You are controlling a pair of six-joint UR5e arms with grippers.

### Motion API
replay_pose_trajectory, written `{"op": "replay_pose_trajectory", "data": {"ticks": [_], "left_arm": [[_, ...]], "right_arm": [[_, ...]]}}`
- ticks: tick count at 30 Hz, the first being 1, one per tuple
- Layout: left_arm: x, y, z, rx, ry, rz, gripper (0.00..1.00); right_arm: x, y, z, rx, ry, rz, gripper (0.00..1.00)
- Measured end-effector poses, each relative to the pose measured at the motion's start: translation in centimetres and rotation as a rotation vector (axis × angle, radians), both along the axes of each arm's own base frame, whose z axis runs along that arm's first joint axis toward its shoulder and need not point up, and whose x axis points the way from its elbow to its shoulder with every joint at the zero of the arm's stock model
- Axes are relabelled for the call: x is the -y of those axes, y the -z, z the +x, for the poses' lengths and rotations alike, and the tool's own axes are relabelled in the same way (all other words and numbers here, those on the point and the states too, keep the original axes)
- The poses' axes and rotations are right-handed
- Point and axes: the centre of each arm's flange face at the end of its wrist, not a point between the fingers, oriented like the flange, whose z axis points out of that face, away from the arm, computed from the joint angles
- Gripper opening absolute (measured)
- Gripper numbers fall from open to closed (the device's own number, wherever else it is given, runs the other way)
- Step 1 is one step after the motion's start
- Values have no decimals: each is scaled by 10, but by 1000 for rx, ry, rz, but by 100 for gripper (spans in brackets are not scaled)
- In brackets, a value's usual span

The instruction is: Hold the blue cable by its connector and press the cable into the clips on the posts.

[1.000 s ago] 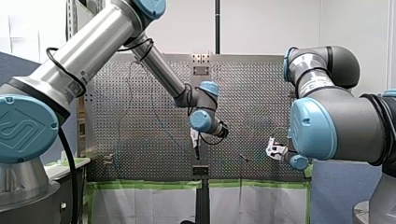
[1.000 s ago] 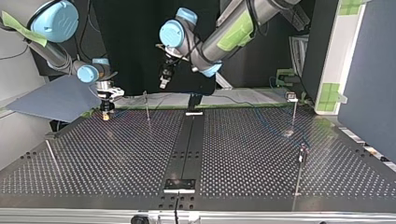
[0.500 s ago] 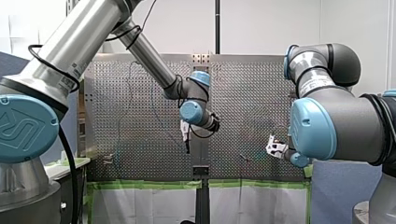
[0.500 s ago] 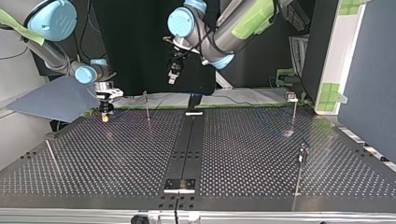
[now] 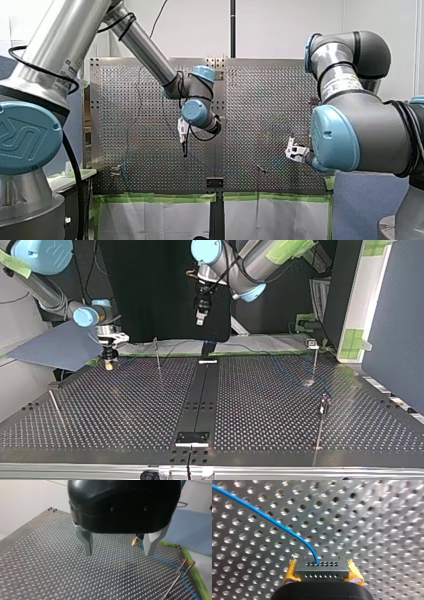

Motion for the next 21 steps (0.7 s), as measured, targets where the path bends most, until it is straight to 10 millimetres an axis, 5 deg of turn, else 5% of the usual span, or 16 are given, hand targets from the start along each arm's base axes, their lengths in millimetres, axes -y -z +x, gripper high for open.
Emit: {"op": "replay_pose_trajectory", "data": {"ticks": [21], "left_arm": [[-47,-25,-44,51,-18,-47,100]], "right_arm": [[-29,-79,-5,8,40,-51,0]]}}
